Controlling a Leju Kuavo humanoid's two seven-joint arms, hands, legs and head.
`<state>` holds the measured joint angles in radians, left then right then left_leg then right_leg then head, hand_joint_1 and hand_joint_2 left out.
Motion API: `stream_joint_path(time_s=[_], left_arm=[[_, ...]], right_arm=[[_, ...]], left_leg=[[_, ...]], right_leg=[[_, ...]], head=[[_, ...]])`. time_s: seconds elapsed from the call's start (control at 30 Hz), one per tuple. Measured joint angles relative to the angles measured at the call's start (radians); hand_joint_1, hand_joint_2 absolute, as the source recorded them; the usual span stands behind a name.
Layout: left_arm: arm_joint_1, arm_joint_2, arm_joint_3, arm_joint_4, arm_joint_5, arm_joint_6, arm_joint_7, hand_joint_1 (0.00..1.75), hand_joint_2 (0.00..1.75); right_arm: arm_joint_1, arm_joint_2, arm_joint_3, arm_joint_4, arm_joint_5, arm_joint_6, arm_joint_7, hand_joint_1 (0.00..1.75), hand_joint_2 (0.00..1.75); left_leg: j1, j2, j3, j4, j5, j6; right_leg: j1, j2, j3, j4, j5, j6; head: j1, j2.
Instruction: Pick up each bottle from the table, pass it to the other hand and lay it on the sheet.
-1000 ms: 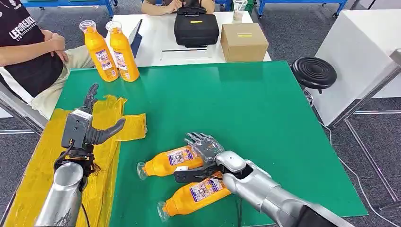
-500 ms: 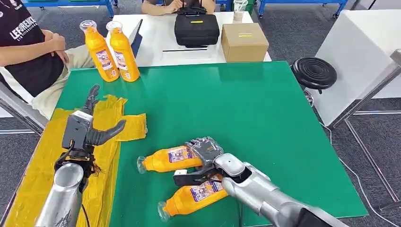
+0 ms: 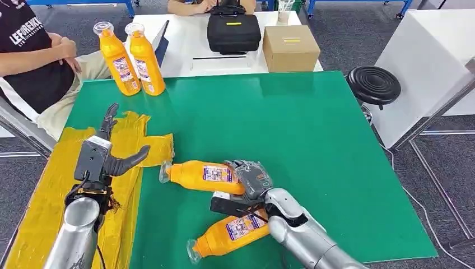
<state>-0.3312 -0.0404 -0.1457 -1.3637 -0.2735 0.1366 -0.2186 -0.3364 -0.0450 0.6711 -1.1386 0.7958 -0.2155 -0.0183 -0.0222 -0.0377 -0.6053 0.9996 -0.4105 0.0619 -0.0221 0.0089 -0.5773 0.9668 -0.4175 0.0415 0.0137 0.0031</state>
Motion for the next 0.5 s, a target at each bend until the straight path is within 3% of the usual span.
stream_joint_path(time_s=[0.5], left_arm=[[0.002, -0.020, 0.013, -0.027, 0.155, 0.047, -0.005, 0.00, 1.75]], right_arm=[[0.028, 0.026, -0.126, -0.100, -0.061, -0.086, -0.036, 1.75, 1.75]], left_leg=[[0.000, 0.000, -0.001, 0.000, 0.000, 0.000]], right_leg=[[0.000, 0.000, -0.001, 0.000, 0.000, 0.000]], head=[[0.000, 0.000]])
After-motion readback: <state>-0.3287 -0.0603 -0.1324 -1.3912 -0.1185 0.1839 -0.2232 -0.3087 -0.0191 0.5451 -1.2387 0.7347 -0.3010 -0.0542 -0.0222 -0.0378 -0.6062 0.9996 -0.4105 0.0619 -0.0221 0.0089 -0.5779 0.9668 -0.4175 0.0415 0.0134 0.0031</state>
